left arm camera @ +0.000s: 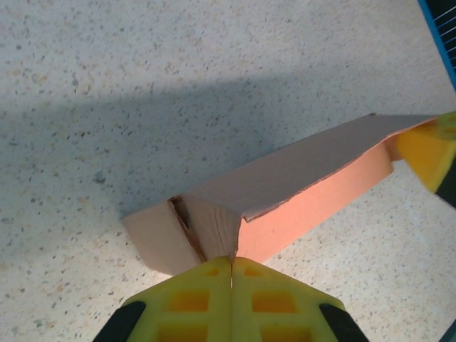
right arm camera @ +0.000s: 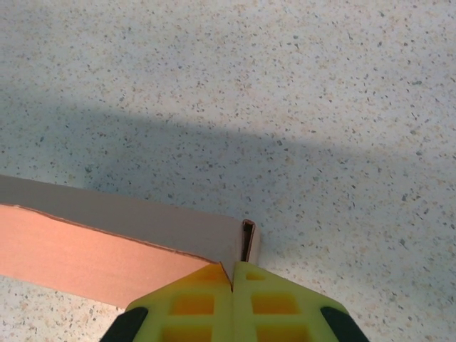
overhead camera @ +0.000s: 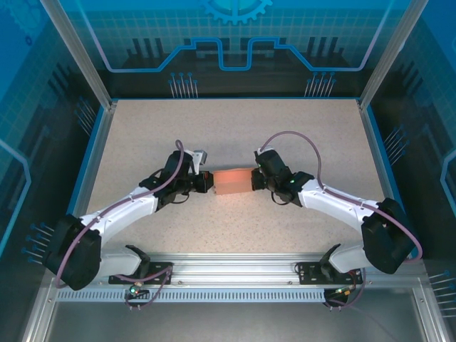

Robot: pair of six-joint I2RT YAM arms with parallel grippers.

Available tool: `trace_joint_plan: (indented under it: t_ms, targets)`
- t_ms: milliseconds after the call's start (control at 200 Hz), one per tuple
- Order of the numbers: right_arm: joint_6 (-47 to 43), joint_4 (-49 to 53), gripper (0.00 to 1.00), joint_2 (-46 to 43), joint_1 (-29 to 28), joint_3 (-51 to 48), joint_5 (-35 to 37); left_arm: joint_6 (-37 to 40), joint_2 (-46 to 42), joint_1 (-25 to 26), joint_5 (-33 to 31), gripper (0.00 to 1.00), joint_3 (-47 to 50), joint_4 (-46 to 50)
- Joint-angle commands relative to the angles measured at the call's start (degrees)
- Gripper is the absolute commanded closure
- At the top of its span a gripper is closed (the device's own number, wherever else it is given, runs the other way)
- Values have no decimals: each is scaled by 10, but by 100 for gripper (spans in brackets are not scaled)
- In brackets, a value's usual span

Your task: Fold the paper box

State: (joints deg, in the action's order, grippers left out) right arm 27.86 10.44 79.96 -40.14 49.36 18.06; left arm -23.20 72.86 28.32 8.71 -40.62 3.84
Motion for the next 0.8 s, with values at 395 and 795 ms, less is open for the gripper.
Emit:
trace_joint_plan:
  t_ms: [395, 795]
  targets:
    - [-12, -30, 97, 0, -22, -52, 11, 20, 5, 5, -19, 100, 47, -32]
    - [-14, -27, 97, -1, -28, -51, 29, 36, -53, 4, -10, 65, 36, -3]
